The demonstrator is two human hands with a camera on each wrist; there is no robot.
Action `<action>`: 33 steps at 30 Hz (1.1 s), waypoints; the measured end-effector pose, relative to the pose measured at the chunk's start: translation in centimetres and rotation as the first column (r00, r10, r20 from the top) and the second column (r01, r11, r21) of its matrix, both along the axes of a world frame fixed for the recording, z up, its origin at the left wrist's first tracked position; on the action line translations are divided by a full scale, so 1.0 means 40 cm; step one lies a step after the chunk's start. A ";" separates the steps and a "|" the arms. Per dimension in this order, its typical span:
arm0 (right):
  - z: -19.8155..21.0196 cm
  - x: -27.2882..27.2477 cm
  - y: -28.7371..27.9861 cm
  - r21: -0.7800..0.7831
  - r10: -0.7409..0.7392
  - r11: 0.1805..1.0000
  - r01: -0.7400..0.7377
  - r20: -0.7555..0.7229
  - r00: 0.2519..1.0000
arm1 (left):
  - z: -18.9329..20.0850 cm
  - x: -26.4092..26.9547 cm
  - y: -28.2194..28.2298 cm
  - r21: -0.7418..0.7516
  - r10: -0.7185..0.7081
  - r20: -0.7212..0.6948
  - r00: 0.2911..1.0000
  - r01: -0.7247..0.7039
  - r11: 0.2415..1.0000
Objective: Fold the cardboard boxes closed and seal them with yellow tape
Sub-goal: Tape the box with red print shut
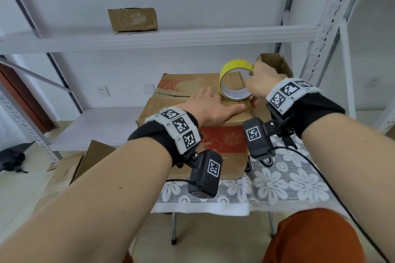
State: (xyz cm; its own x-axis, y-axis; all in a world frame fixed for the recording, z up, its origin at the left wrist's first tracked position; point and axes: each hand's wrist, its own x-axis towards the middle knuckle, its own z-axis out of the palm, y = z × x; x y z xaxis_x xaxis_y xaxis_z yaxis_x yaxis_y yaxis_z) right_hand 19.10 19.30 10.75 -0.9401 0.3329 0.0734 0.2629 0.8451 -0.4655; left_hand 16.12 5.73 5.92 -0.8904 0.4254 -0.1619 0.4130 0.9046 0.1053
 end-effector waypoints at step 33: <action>-0.029 -0.028 0.054 -0.464 -0.081 0.885 0.033 -0.084 0.993 | -0.009 -0.009 0.012 0.063 -0.006 0.004 1.000 0.006 0.998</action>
